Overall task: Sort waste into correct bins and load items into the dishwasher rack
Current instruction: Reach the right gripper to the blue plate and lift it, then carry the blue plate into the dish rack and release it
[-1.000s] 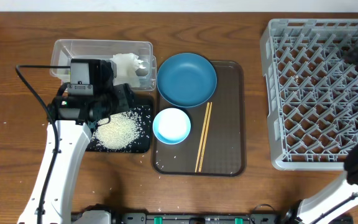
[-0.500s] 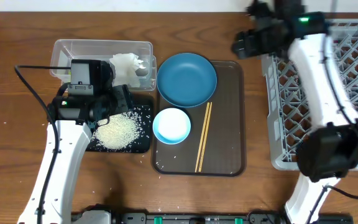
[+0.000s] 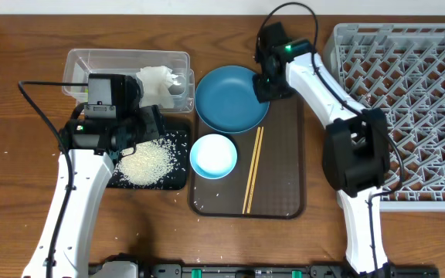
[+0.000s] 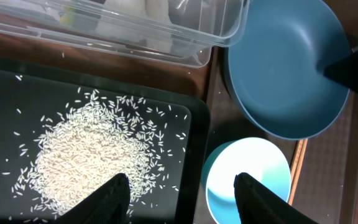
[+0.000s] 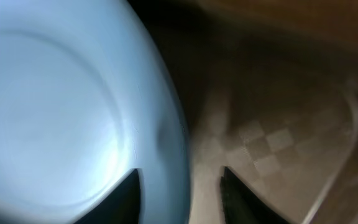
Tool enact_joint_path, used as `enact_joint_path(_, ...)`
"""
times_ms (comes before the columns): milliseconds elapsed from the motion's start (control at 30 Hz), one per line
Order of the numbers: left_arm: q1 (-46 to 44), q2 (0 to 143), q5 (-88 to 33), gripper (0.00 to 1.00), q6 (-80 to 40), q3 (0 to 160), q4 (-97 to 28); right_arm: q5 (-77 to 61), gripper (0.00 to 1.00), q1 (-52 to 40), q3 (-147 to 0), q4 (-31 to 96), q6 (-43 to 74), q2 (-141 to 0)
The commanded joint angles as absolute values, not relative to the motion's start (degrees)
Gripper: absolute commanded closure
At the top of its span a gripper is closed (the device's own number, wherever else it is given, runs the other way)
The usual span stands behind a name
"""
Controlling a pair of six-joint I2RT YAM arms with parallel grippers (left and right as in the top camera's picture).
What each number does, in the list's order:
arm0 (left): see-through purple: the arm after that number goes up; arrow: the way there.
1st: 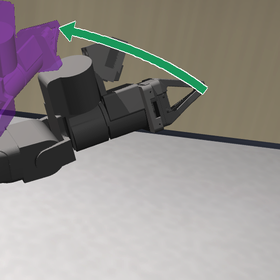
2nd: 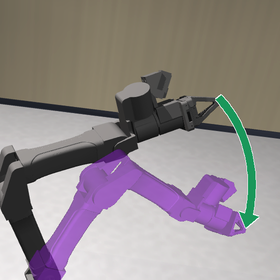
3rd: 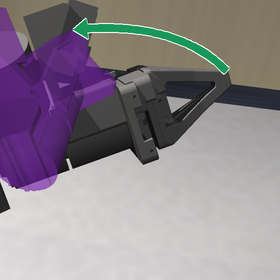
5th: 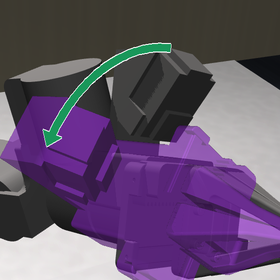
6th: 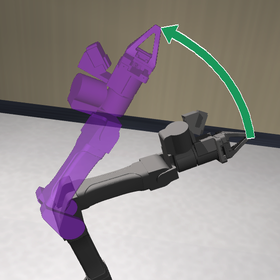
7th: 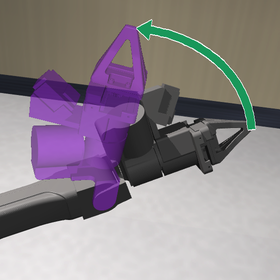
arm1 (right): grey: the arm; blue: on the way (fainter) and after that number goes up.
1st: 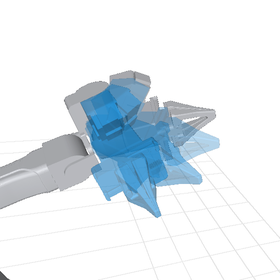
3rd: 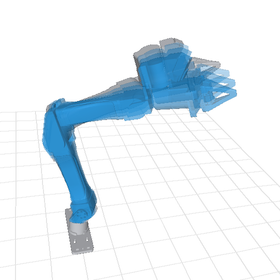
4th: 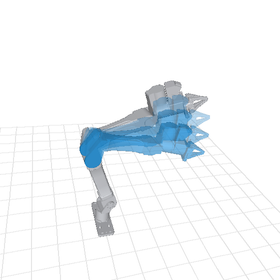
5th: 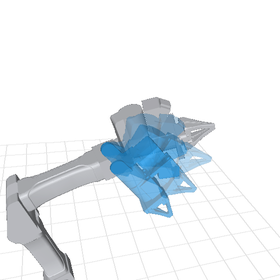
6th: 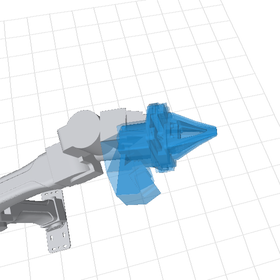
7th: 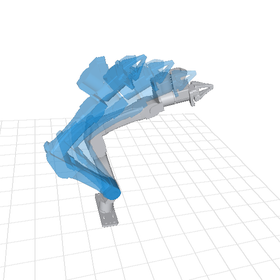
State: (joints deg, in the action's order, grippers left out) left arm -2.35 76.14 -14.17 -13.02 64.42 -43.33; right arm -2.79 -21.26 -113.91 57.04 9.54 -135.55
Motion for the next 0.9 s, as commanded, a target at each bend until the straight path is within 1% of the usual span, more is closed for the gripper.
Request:
enact_joint_path(0,-2.17,75.61,-13.41,0.43,-12.05,64.73,-43.51,-1.30,0.81,-21.54,-113.86,56.55,11.79,-136.73)
enact_joint_path(33,-2.17,75.61,-13.41,0.43,-12.05,64.73,-43.51,-1.26,0.86,-21.41,-113.86,56.47,11.79,-136.73)
enact_joint_path(133,-2.17,75.61,-13.41,0.43,-12.05,64.73,-43.51,-1.23,0.92,-20.97,-114.30,55.55,11.77,-136.25)
enact_joint_path(200,-2.17,75.61,-13.41,0.43,-12.05,64.73,-43.48,-0.34,0.99,-20.34,-115.18,55.53,11.77,-135.39)
enact_joint_path(367,-2.17,75.61,-13.41,0.43,-12.05,64.73,-43.48,2.37,0.99,-17.28,-117.21,55.99,11.14,-129.84)
enact_joint_path(467,-2.17,75.61,-13.41,0.43,-12.05,64.73,-43.48,3.44,0.99,-14.61,-117.34,55.20,6.87,-124.16)
enact_joint_path(633,-2.17,75.61,-13.41,0.43,-12.05,64.73,-43.46,13.13,0.99,-9.19,-117.34,52.95,0.97,-115.42)
enact_joint_path(733,-2.17,75.61,-13.41,0.43,-12.05,64.73,-43.44,16.45,0.99,-4.86,-117.34,49.60,-5.52,-111.77)
enact_joint_path(767,-2.15,75.61,-13.41,0.43,-12.05,64.73,-43.44,17.32,0.99,-2.83,-117.34,47.90,-9.50,-110.80)
enact_joint_path(867,-2.15,75.61,-13.41,0.43,-12.05,64.73,-43.46,20.23,0.99,1.65,-117.34,43.64,-15.99,-110.15)
